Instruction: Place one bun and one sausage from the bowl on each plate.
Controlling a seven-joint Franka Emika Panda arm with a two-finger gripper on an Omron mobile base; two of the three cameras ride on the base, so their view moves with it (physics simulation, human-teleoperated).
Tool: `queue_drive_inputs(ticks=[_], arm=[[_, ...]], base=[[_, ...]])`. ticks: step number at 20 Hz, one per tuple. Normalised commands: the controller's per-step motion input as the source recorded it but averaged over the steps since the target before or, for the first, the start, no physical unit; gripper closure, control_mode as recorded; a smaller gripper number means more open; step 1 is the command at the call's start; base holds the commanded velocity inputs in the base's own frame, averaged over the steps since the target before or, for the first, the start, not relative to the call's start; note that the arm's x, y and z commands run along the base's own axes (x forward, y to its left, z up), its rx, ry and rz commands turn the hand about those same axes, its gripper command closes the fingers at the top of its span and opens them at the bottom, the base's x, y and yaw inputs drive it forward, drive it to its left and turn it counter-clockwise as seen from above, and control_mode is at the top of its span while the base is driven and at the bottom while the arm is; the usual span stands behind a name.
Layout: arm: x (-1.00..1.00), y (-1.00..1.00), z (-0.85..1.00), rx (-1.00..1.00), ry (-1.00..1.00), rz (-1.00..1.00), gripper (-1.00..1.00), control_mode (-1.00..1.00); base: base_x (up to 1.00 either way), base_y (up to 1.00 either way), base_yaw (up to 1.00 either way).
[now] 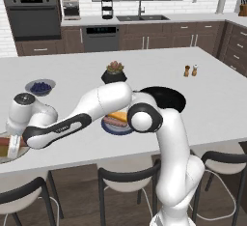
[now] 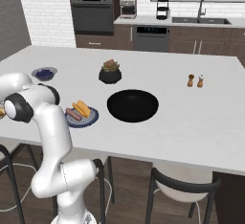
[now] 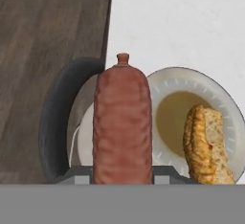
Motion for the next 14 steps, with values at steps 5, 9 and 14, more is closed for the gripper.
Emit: queue_drive_inputs(ticks=[5, 9, 14], arm=[[0.04, 0.00, -0.11, -0.03, 0.00, 0.00, 1.00, -1.00], [0.19, 0.01, -0.16, -0.07, 0.00, 0.00, 1.00, -1.00], [0.21, 0.06, -0.14, -0.08, 0.00, 0.02, 1.00, -1.00]], base=[[0.00, 0.00, 0.00], [0.00, 0.00, 0.00], [0.00, 0.00, 0.00]])
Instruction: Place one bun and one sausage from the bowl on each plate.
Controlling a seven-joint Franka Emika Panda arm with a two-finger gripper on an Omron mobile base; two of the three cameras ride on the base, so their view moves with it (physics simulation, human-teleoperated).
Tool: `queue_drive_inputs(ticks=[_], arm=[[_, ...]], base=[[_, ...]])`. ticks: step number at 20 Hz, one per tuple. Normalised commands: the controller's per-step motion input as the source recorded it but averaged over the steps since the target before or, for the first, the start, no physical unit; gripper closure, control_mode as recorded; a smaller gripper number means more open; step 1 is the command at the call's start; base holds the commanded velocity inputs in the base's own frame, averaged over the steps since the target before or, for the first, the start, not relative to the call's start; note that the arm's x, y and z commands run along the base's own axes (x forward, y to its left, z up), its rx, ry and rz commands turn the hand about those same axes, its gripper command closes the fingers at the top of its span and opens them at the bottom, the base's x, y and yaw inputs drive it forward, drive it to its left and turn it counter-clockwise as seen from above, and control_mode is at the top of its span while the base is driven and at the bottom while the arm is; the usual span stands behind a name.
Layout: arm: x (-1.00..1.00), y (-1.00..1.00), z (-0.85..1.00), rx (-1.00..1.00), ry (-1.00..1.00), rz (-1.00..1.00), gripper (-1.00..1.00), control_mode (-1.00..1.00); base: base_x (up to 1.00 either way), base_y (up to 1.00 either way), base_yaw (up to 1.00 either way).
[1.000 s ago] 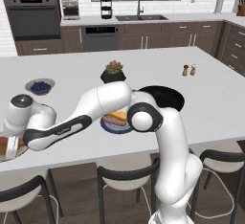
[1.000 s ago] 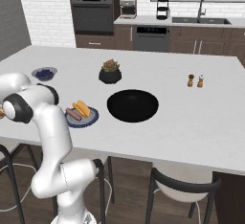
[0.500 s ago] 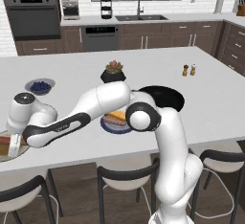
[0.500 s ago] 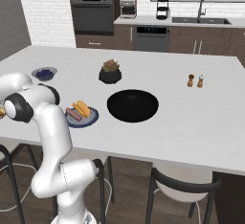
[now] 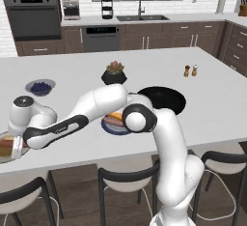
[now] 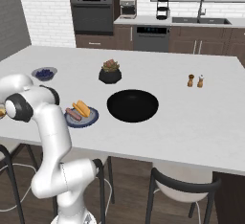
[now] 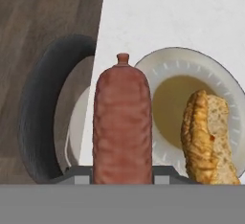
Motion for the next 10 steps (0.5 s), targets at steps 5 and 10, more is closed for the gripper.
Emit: queue_drive_inputs(ticks=[5, 10], arm=[[0.17, 0.26, -0.14, -0.07, 0.00, 0.04, 1.00, -1.00], [0.17, 0.31, -0.12, -0.05, -0.01, 0.05, 1.00, -1.00]], base=[[0.00, 0.00, 0.00], [0.00, 0.00, 0.00]])
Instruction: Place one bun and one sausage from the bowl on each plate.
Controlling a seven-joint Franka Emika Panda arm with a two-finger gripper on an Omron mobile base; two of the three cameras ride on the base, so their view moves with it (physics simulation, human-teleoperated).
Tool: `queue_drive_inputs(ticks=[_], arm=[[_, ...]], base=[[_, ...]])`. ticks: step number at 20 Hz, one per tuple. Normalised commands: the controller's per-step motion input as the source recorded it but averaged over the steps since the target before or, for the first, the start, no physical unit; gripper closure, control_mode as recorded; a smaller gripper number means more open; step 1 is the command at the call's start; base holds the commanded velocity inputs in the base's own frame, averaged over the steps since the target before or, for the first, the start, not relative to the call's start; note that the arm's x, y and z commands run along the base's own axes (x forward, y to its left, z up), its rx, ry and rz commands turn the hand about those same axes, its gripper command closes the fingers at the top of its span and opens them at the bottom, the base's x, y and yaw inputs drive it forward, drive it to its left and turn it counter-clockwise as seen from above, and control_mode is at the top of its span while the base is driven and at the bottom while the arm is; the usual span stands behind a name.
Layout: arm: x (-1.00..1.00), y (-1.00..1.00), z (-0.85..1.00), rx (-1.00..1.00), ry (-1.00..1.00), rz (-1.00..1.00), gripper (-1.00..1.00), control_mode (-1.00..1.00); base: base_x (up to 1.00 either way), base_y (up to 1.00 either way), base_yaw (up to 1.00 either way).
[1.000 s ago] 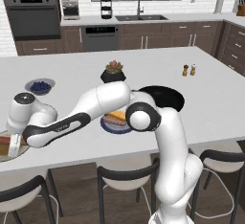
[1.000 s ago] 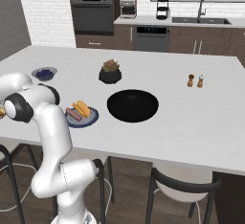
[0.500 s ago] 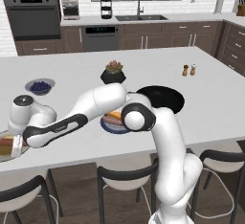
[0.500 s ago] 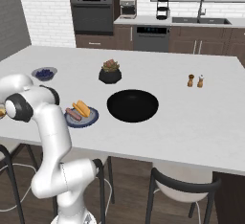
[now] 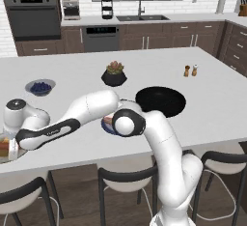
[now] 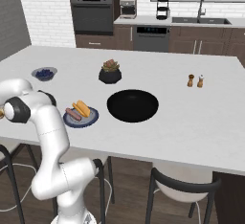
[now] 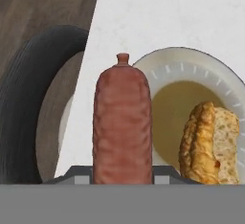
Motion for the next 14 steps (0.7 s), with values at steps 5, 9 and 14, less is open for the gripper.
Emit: queue_drive_inputs(ticks=[5, 9, 14], arm=[[0.06, 0.05, -0.22, -0.01, -0.01, 0.03, 1.00, -1.00], [0.16, 0.00, -0.36, 0.00, -0.03, 0.03, 1.00, -1.00], [0.28, 0.02, -0.30, 0.00, -0.08, 0.03, 1.00, -1.00]], base=[[0.00, 0.00, 0.00], [0.00, 0.00, 0.00], [0.00, 0.00, 0.00]])
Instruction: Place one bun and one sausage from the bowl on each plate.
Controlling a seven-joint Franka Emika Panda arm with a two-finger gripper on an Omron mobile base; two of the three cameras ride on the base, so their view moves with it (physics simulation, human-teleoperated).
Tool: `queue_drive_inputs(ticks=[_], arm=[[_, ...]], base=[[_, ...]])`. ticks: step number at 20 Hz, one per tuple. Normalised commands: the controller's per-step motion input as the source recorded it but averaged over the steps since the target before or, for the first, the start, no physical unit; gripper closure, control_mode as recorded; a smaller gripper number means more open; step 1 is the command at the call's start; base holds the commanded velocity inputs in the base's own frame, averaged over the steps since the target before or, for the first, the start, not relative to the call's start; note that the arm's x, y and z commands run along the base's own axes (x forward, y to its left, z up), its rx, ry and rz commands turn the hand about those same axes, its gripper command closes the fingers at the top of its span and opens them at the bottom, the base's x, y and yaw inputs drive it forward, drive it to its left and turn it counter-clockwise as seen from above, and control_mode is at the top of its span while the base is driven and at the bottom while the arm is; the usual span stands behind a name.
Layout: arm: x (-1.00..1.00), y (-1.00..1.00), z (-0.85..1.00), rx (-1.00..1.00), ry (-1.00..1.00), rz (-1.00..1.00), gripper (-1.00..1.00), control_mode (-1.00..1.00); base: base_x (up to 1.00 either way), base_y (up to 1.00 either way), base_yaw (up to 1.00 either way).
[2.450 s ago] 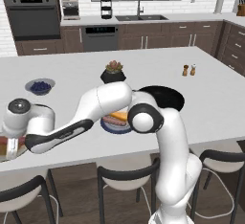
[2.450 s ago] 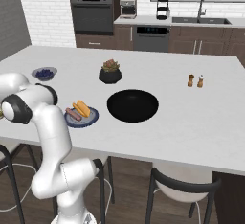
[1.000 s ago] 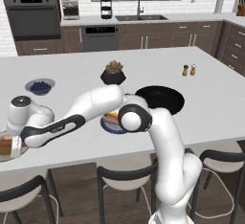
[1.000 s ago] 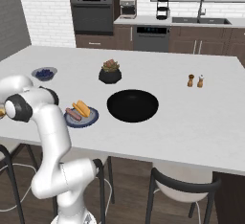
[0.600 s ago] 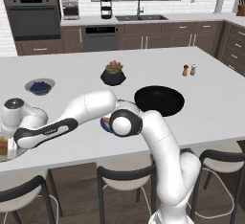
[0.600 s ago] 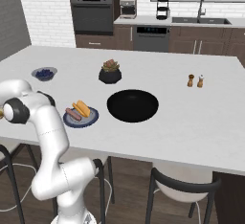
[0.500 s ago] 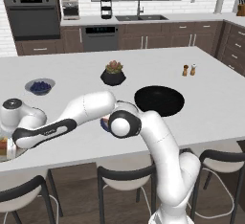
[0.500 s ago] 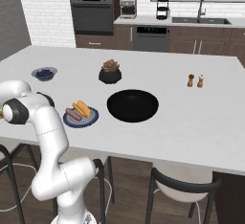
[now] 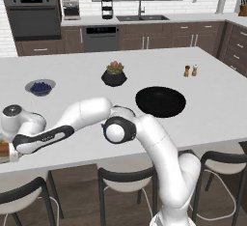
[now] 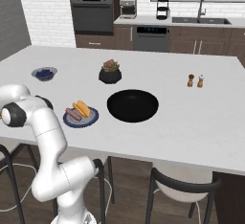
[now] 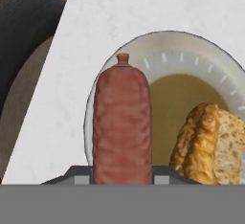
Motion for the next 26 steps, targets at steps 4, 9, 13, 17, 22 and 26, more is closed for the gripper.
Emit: queue_drive_inputs(ticks=[4, 9, 13, 17, 22, 26], arm=[[0.56, 0.11, -0.08, 0.00, -0.07, 0.03, 1.00, -1.00], [0.15, 0.19, -0.01, 0.00, 0.00, 0.00, -1.00, -1.00], [0.00, 0.19, 0.00, -0.01, 0.00, 0.00, -1.00, -1.00], [0.00, 0.06, 0.12, -0.04, 0.00, 0.00, -1.00, -1.00], [-0.17, -0.14, 0.11, -0.02, -0.04, 0.00, -1.00, -1.00], [-0.70, -0.75, 0.41, 0.00, -0.06, -0.05, -1.00, -1.00]], base=[[0.00, 0.00, 0.00], [0.00, 0.00, 0.00], [0.00, 0.00, 0.00], [0.00, 0.00, 0.00], [0.00, 0.00, 0.00], [0.00, 0.00, 0.00]])
